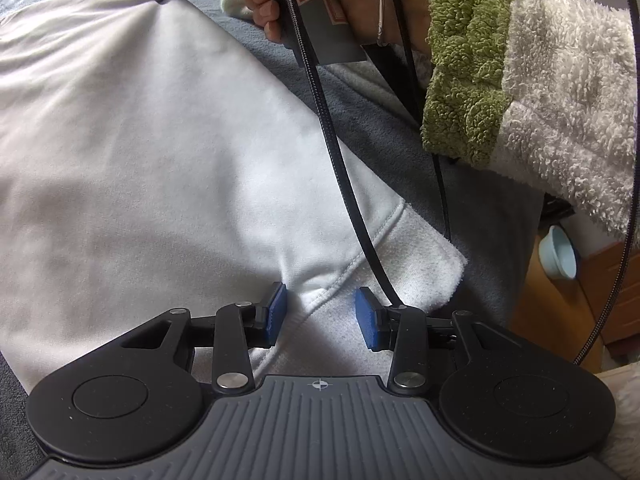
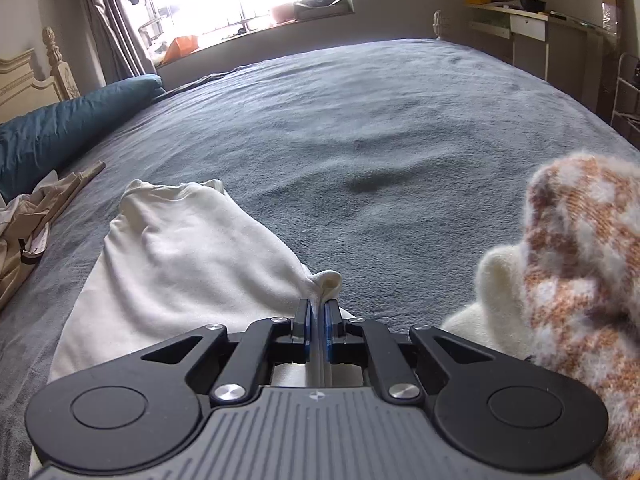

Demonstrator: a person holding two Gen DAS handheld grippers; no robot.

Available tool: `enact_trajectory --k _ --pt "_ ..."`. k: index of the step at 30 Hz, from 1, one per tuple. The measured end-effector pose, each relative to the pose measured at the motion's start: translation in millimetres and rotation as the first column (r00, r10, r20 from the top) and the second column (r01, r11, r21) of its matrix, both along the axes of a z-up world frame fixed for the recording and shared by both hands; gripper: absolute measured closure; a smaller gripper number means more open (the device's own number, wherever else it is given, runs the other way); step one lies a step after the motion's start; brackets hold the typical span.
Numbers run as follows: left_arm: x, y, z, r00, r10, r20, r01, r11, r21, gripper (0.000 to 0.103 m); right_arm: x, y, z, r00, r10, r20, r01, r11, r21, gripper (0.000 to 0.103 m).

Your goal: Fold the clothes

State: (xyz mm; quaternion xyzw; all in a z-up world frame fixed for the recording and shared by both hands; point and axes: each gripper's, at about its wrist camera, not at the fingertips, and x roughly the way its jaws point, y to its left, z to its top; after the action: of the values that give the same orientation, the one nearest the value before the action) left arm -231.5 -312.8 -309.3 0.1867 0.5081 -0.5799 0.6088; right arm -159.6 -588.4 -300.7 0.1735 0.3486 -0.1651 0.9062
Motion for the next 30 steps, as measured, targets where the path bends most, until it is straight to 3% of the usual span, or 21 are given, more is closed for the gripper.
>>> enact_trajectory --k 13,15,17,21,27,30 --pt "6.1 4.3 2.8 1.0 0.003 0.002 -0.003 1.0 -0.005 0.065 2.4 0.0 -19.0 0.998 -0.018 -0.063 0.017 1.0 -0.009 0.094" --pt "6.9 5.1 3.3 1.0 0.004 0.003 -0.004 1.0 -0.006 0.065 -1.9 -0.5 -13.7 0.998 -0.019 -0.067 0.021 1.0 0.02 0.087" --pt "7.3 6.4 4.2 1.0 0.006 0.004 -0.006 1.0 -0.006 0.065 -11.8 -0.4 -3.3 0.998 -0.014 -0.055 0.018 0.998 0.064 0.072" --pt "8.2 7.9 5.9 1.0 0.01 0.005 -0.01 1.0 -0.007 0.065 -32.6 8.0 9.2 0.997 0.014 -0.076 -0.008 0.997 0.077 0.071" --pt "9.6 8.7 9.3 1.0 0.014 0.01 -0.014 1.0 -0.006 0.065 -45.2 12.2 -0.6 0.992 0.049 -0.116 -0.035 0.992 0.121 0.072" --pt "10.6 8.4 11.1 1.0 0.017 0.014 -0.017 1.0 -0.004 0.065 -45.4 11.1 -5.1 0.992 0.053 -0.111 -0.036 0.988 0.15 0.078"
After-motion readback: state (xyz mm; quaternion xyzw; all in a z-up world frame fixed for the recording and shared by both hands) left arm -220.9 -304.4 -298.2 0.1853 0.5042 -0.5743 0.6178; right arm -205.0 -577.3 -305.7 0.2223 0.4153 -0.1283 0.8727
